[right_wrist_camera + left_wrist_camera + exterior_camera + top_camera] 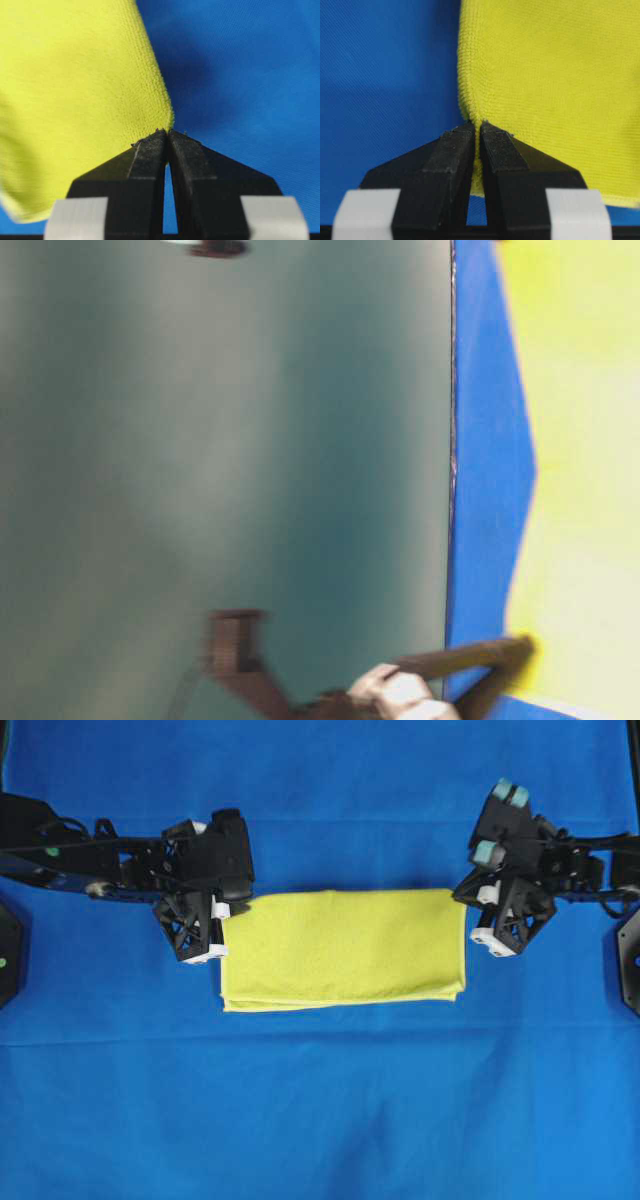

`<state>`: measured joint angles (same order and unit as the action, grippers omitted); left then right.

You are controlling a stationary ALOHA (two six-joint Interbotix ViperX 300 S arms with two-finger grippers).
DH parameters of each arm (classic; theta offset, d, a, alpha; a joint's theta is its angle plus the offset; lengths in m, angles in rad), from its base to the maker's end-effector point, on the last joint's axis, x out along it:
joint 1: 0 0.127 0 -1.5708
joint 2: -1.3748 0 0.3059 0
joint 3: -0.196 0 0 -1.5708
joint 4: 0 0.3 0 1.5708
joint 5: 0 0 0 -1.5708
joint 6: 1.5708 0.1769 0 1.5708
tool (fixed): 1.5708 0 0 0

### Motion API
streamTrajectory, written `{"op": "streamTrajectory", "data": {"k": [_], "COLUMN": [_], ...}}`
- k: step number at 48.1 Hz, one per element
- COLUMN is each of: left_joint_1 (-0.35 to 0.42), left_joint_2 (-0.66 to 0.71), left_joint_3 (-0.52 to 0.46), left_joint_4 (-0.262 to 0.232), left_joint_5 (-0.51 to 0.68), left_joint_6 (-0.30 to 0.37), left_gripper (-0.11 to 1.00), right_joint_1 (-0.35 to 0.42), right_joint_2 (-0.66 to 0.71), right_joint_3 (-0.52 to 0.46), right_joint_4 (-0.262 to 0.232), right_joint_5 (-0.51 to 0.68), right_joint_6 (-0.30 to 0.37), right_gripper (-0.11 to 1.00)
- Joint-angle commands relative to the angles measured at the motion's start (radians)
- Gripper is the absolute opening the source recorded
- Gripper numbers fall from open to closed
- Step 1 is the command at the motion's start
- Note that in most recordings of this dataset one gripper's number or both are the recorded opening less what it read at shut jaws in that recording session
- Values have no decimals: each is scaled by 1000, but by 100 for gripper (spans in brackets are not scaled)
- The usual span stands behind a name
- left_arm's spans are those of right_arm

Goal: Fold the yellow towel.
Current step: 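Lift the towel and rotate it, right gripper swinging toward the top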

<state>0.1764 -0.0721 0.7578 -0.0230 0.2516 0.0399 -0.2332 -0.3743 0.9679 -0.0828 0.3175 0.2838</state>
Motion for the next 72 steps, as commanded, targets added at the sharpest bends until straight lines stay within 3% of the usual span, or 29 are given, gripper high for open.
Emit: {"op": "streamTrajectory", "data": {"k": [1,11,25,33,41,55,72], "left_joint_1": [-12,-38,-58,-107,-199,-295,-302], "left_joint_2": [-75,-133,-146,-144,-117,-5,201], "left_joint_3": [-46,-61,-61,-66,-95,-245,-465], "left_joint_4": [-2,-2,-2,-2,-2,-2,0], "left_joint_5": [64,95,95,58,-87,-212,-278], "left_joint_6": [-3,-3,-43,-55,-54,-32,0], "left_gripper": [3,3,3,3,3,3,3], "right_joint_1": [-3,-3,-20,-117,-219,-367,-391], "right_joint_2": [-91,-196,-176,-158,-121,34,202], "right_joint_3": [-34,-31,-34,-44,-69,-193,-383], "right_joint_4": [-3,-3,-8,-48,-91,-155,-192], "right_joint_5": [55,91,74,48,-23,-137,-173], "right_joint_6": [2,8,12,14,12,5,2], "right_gripper": [2,2,2,2,2,2,2]}}
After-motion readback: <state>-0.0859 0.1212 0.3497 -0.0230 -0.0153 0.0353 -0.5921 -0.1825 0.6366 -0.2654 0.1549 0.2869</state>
